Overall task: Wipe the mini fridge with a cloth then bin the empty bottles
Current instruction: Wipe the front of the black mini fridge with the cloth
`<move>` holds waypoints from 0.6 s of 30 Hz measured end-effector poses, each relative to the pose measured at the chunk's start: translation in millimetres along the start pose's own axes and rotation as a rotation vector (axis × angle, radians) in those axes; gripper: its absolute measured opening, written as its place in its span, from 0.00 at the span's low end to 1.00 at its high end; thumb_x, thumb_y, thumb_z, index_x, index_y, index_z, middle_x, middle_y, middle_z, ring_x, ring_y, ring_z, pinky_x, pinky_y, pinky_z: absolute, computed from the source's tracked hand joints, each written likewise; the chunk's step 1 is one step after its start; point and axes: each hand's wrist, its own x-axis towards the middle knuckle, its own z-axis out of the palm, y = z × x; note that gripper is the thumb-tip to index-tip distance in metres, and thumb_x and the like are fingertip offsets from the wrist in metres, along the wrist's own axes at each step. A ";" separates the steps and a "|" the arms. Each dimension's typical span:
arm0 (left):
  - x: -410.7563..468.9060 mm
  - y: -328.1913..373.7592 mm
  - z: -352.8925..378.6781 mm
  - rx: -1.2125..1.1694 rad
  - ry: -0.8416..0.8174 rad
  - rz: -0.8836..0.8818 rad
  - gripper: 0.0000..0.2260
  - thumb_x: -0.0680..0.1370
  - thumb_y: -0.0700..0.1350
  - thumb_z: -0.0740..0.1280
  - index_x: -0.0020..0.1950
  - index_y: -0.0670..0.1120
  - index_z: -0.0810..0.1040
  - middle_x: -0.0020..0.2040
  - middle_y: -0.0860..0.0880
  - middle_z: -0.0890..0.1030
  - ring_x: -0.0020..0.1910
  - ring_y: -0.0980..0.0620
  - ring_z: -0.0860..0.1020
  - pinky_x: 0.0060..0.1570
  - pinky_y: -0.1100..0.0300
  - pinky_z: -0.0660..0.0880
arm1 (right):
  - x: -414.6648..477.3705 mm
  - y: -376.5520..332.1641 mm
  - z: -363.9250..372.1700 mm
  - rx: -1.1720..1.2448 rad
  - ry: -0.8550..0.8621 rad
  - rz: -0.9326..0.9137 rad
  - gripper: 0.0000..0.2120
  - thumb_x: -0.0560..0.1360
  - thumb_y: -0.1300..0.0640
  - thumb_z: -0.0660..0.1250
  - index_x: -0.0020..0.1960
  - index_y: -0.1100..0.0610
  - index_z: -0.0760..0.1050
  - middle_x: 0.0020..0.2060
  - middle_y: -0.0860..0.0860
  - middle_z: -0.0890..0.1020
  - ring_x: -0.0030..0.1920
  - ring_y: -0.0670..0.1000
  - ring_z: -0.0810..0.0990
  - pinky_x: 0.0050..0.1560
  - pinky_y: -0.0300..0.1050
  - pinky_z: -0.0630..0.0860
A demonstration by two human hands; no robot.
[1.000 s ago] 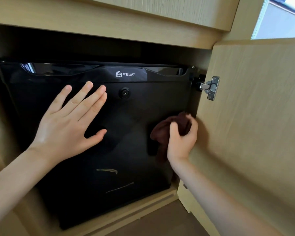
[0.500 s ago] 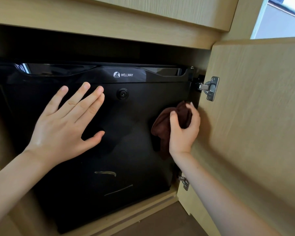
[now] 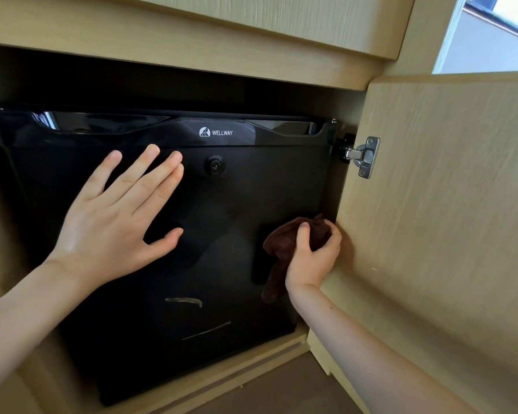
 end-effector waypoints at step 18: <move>-18.7 -3.2 -11.1 -0.048 -0.089 0.087 0.30 0.81 0.54 0.61 0.79 0.42 0.59 0.80 0.46 0.60 0.79 0.47 0.56 0.77 0.46 0.53 | -17.6 26.2 -15.0 -0.142 -0.133 -0.175 0.24 0.77 0.58 0.71 0.70 0.62 0.69 0.65 0.55 0.73 0.67 0.52 0.72 0.69 0.37 0.68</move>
